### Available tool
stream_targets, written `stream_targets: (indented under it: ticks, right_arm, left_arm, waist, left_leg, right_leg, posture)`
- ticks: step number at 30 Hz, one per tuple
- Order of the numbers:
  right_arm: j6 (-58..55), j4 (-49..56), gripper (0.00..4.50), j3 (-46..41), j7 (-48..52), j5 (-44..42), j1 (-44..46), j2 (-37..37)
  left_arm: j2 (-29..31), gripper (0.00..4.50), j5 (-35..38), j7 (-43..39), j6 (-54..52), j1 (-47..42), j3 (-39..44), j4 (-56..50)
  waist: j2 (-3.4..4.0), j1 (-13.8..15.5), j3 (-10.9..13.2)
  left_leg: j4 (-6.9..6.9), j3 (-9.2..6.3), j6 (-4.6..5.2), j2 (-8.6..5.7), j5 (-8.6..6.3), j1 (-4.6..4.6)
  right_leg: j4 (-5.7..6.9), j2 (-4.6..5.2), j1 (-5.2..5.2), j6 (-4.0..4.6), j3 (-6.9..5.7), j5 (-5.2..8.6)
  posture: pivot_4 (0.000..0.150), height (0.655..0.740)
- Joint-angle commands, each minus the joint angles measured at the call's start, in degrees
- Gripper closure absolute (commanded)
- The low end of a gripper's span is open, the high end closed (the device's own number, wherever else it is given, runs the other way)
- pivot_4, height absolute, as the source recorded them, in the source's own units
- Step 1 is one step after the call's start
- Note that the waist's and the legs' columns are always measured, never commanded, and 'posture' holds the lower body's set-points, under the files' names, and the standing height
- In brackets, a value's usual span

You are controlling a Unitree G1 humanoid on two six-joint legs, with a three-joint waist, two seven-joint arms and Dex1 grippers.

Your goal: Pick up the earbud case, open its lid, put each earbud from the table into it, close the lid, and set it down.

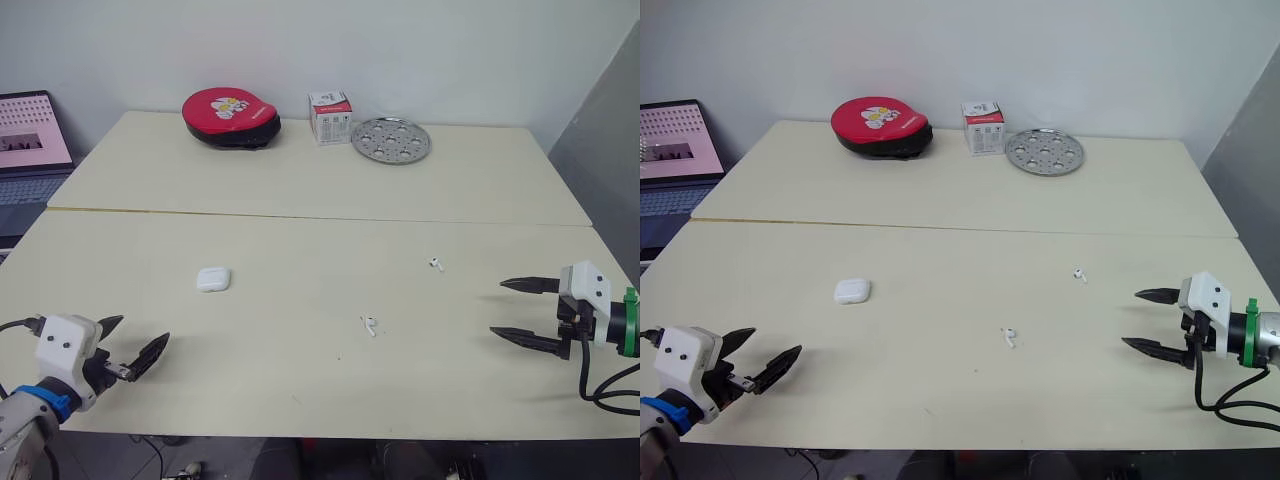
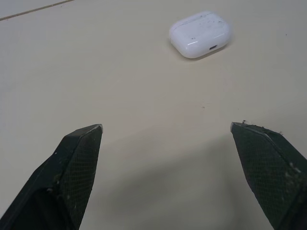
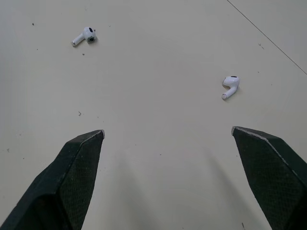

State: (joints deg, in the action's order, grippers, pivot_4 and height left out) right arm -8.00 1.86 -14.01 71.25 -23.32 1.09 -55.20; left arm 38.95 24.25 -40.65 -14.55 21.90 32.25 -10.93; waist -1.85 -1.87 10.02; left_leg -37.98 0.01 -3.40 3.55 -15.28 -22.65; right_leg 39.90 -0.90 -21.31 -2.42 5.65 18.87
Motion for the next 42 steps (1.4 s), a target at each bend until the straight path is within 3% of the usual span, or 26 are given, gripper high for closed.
stream_targets:
  ticks: [1,12,20,28,34,42]
  right_arm:
    - [1.21,0.06,0.03,-1.26,0.20,-0.07,-0.07,-0.18]
    - [-0.21,0.16,0.03,-3.09,-2.31,-1.24,-0.91,0.28]
    - [-4.05,1.43,0.03,-3.61,-2.29,-2.16,-3.21,-0.56]
    - [-0.47,0.46,0.03,-3.40,-2.89,-0.19,-2.70,0.02]
    - [-1.89,3.52,0.03,-1.72,-2.58,-1.37,-0.15,-0.20]
    - [-13.95,15.74,0.03,5.07,-6.69,-6.68,11.45,2.08]
  left_arm:
    - [1.84,0.00,0.37,-1.31,-0.22,-0.51,1.28,-0.91]
    - [4.85,0.00,1.39,-10.33,2.31,-3.29,0.71,1.63]
    - [5.35,0.00,2.50,-12.78,1.62,-4.24,0.93,4.02]
    - [4.89,0.00,3.54,-13.31,-0.11,-3.36,1.77,2.81]
    - [1.95,0.00,4.99,-9.68,-2.52,-2.63,1.52,-0.25]
    - [-10.36,0.00,1.49,7.37,-4.58,-7.91,-4.93,-6.16]
  waist:
    - [0.00,0.00,0.00]
    - [0.02,-0.02,0.01]
    - [0.02,-0.01,0.01]
    - [0.02,-0.01,0.01]
    - [0.03,-0.01,0.01]
    - [0.06,0.01,0.01]
  left_leg:
    - [0.00,0.00,0.00,0.00,0.00,0.00]
    - [0.00,0.03,0.00,0.01,0.00,0.01]
    - [0.00,0.01,0.00,0.00,0.00,0.00]
    - [0.00,0.02,0.00,0.01,0.00,0.00]
    - [0.00,0.02,0.00,0.01,0.00,0.00]
    - [-0.04,-0.08,0.00,0.01,0.00,0.01]
  right_leg:
    - [0.00,0.00,0.00,0.00,0.00,0.00]
    - [0.01,-0.01,-0.01,0.00,0.02,0.00]
    - [0.01,-0.01,-0.01,0.00,0.00,0.00]
    - [0.01,-0.01,-0.01,0.00,0.01,0.00]
    - [0.01,-0.01,0.00,0.00,0.01,0.00]
    - [0.03,-0.01,0.04,-0.01,-0.03,0.00]
  posture:
    - [0.150,0.7400]
    - [0.150,0.7400]
    - [0.150,0.7400]
    - [0.150,0.7400]
    - [0.150,0.7400]
    - [0.150,0.7400]
